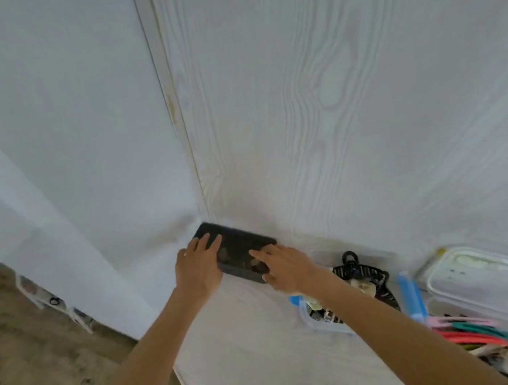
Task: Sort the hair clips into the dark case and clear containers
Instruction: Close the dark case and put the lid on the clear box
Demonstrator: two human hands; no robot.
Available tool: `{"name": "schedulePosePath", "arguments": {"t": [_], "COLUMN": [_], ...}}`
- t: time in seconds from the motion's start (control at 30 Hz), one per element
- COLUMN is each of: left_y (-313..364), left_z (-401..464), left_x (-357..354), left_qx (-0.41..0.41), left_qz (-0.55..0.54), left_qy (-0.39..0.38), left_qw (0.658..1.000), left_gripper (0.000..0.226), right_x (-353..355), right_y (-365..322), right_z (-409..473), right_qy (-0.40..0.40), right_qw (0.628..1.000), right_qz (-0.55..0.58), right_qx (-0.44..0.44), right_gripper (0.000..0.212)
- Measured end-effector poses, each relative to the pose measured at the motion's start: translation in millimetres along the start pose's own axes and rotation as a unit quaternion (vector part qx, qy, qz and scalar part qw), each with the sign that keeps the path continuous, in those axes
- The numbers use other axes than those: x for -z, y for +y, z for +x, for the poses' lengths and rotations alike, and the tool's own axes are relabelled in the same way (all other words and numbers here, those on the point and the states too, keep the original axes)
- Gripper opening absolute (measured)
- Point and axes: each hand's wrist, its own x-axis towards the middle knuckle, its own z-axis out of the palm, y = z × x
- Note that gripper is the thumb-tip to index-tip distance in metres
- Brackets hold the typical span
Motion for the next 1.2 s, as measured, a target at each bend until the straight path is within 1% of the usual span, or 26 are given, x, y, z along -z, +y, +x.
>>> {"name": "schedulePosePath", "arguments": {"t": [0.07, 0.13, 0.2, 0.27, 0.33, 0.4, 0.47, 0.53, 0.57, 0.6, 0.67, 0.7, 0.73, 0.77, 0.8, 0.83, 0.87, 0.9, 0.93, 0.97, 1.0, 1.07, 1.1, 1.13, 1.17, 1.2], "left_y": [21.8, 58.6, 95.7, 141.2, 186.2, 223.7, 261.5, 287.6, 300.1, 311.3, 335.8, 352.5, 368.4, 385.0, 401.7, 421.7, 439.5, 456.5, 476.4, 490.4, 502.5, 519.0, 525.3, 528.4, 531.1, 532.7], "left_z": [-12.5, -23.1, -31.2, -39.3, -46.0, -47.3, -48.6, -50.1, -54.3, -59.6, -75.4, -85.5, -94.9, -102.9, -110.1, -117.8, -125.5, -133.3, -143.3, -151.9, -159.4, -171.0, -176.1, -178.1, -179.7, -182.0], "left_x": [7.5, 13.6, 18.1, 20.6, 21.1, 17.4, 12.2, 6.5, 4.5, 3.1, 1.7, -0.8, -3.4, -10.5, -19.1, -29.7, -40.3, -50.1, -61.9, -73.1, -85.3, -108.5, -118.2, -124.6, -129.8, -132.4], "left_qx": [-0.018, -0.047, -0.078, -0.116, -0.148, -0.164, -0.169, -0.162, -0.163, -0.171, -0.218, -0.248, -0.277, -0.302, -0.321, -0.329, -0.322, -0.293, -0.247, -0.185, -0.132, -0.063, -0.04, -0.017, 0.006, 0.028], "left_qz": [-0.057, -0.129, -0.207, -0.282, -0.305, -0.313, -0.313, -0.307, -0.308, -0.316, -0.352, -0.359, -0.355, -0.346, -0.34, -0.342, -0.362, -0.388, -0.403, -0.408, -0.4, -0.383, -0.382, -0.391, -0.41, -0.435], "left_qy": [0.069, 0.099, 0.09, 0.05, 0.018, -0.008, -0.048, -0.063, -0.048, -0.011, 0.087, 0.108, 0.103, 0.066, 0.007, -0.069, -0.147, -0.228, -0.311, -0.373, -0.411, -0.433, -0.427, -0.415, -0.406, -0.404], "left_qw": [0.996, 0.986, 0.971, 0.951, 0.941, 0.935, 0.933, 0.936, 0.936, 0.933, 0.906, 0.893, 0.887, 0.886, 0.884, 0.877, 0.863, 0.843, 0.825, 0.813, 0.808, 0.813, 0.819, 0.821, 0.817, 0.804], "left_gripper": [0.057, 0.048, 0.041, 0.039, 0.037, 0.036, 0.039, 0.042, 0.043, 0.041, 0.026, 0.018, 0.014, 0.014, 0.016, 0.02, 0.025, 0.031, 0.035, 0.037, 0.038, 0.037, 0.038, 0.039, 0.041, 0.042], "right_x": [10.8, 18.0, 19.2, 16.0, 7.2, -4.6, -16.8, -24.6, -29.7, -36.5, -53.9, -64.9, -74.8, -86.3, -96.7, -108.1, -117.8, -126.0, -134.1, -137.6, -138.6, -135.7, -135.4, -137.0, -140.3, -143.5], "right_y": [12.4, 36.0, 61.7, 92.8, 125.4, 153.0, 180.7, 202.4, 213.2, 223.6, 242.7, 250.8, 255.9, 259.9, 261.8, 262.3, 260.2, 256.8, 254.5, 251.7, 250.6, 251.6, 252.6, 254.3, 256.2, 257.7], "right_z": [-32.7, -82.1, -131.3, -184.1, -231.5, -267.0, -297.9, -317.7, -328.7, -339.6, -365.7, -382.2, -396.3, -409.0, -420.2, -432.1, -440.6, -447.0, -455.5, -460.0, -464.4, -474.3, -481.8, -488.1, -494.3, -499.2], "right_qy": [0.054, 0.121, 0.18, 0.239, 0.289, 0.307, 0.334, 0.353, 0.357, 0.36, 0.359, 0.34, 0.303, 0.246, 0.176, 0.104, 0.043, 0.002, -0.018, -0.018, -0.002, 0.044, 0.073, 0.112, 0.136, 0.127], "right_qw": [0.995, 0.982, 0.968, 0.948, 0.919, 0.883, 0.828, 0.768, 0.739, 0.713, 0.672, 0.662, 0.664, 0.672, 0.686, 0.699, 0.716, 0.739, 0.761, 0.784, 0.798, 0.803, 0.791, 0.773, 0.751, 0.726], "right_qz": [0.085, 0.144, 0.168, 0.185, 0.204, 0.245, 0.315, 0.373, 0.384, 0.378, 0.337, 0.311, 0.286, 0.269, 0.259, 0.255, 0.256, 0.25, 0.24, 0.233, 0.244, 0.305, 0.326, 0.323, 0.306, 0.298], "right_qx": [0.001, -0.014, -0.049, -0.102, -0.174, -0.255, -0.321, -0.383, -0.423, -0.467, -0.554, -0.591, -0.621, -0.644, -0.657, -0.66, -0.648, -0.626, -0.602, -0.575, -0.551, -0.511, -0.512, -0.534, -0.569, -0.607], "right_gripper": [0.047, 0.037, 0.03, 0.026, 0.023, 0.021, 0.025, 0.024, 0.022, 0.022, 0.03, 0.038, 0.047, 0.058, 0.067, 0.072, 0.072, 0.07, 0.066, 0.061, 0.054, 0.04, 0.038, 0.039, 0.044, 0.055]}}
